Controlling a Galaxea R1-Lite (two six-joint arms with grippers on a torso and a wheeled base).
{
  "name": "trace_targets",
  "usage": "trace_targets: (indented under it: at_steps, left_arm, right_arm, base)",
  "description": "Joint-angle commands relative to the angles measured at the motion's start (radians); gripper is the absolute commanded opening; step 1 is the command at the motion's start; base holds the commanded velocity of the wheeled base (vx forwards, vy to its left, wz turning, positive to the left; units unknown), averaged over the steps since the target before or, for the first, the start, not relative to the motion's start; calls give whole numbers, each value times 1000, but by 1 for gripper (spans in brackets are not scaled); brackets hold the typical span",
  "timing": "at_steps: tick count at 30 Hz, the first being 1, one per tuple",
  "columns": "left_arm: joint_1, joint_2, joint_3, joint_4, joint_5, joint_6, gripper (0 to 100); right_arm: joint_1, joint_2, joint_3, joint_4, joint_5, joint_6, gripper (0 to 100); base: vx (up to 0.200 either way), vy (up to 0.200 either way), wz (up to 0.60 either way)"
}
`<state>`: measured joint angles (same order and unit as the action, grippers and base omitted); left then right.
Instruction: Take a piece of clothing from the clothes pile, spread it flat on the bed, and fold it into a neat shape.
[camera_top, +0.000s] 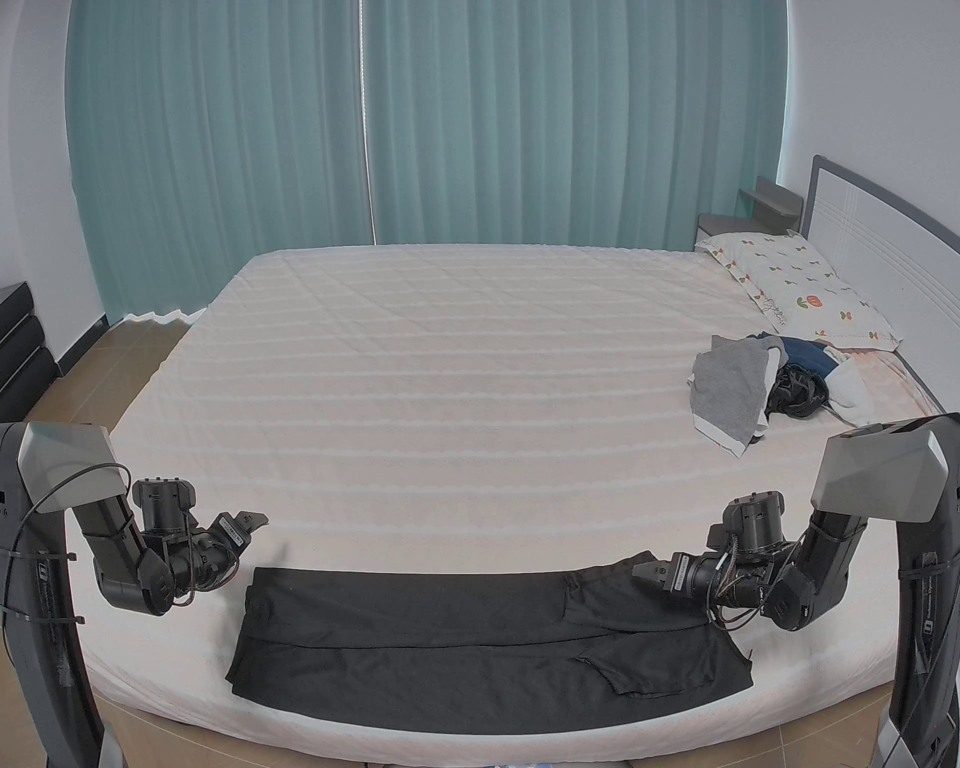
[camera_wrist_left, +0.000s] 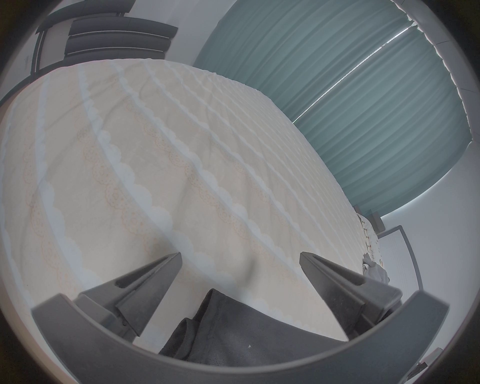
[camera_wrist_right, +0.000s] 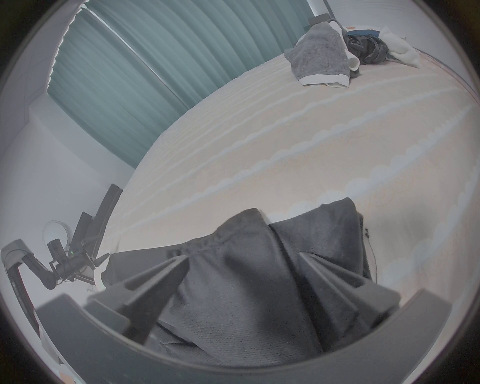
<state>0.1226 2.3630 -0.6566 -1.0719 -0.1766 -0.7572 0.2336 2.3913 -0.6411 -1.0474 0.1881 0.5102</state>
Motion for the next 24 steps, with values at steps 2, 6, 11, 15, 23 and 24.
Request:
trace_targets:
  at_steps: [2,6,11,15,23,24]
  left_arm:
    - [2,-1,0,0,0,1,100]
    - [0,-1,0,0,0,-1,100]
    - [2,1,0,0,0,-1,100]
    - [2,-1,0,0,0,-1,100]
    - [2,-1,0,0,0,-1,100]
    - [2,-1,-1,0,0,-1,100]
  right_arm:
    - [-5,6,20,0,-6,-29,0]
    - [-11,3,38,0,-12,-73,0]
    - [-27,-7,58,0,-12,-84,0]
    - [-42,-34,80,0,-6,-88,0]
    - [-68,-70,104,4,2,-102,0]
    - [-69,-70,107,6,2,-105,0]
  base:
    - [0,0,0]
    - [0,0,0]
    - [0,0,0]
    - [0,0,0]
    - [0,0,0]
    - [0,0,0]
